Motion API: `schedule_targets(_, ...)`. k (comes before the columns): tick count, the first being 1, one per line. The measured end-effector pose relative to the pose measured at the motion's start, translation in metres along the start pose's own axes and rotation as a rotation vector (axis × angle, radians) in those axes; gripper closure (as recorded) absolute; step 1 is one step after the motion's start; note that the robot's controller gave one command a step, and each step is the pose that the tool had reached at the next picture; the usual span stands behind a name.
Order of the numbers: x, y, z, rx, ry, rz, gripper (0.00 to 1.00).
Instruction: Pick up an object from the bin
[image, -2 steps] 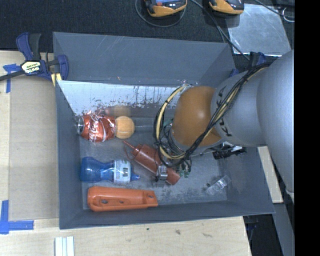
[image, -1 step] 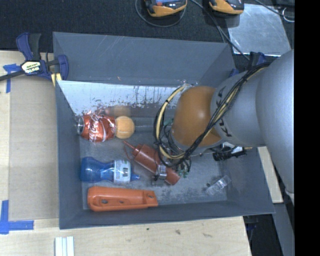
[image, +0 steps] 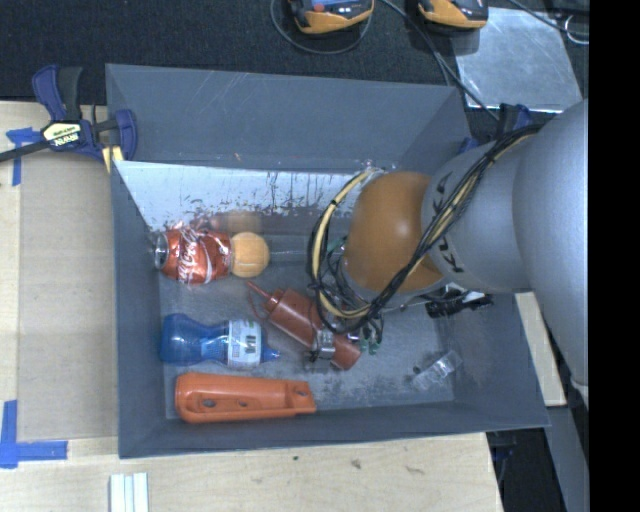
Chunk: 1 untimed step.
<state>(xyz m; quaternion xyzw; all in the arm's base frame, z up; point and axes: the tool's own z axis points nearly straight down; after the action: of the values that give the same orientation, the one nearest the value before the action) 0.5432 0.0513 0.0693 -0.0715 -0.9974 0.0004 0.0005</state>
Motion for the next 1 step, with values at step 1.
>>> schedule_targets(1, 0.0006, 0.0, -0.0007, -0.001, 0.001, 0.024, 0.0)
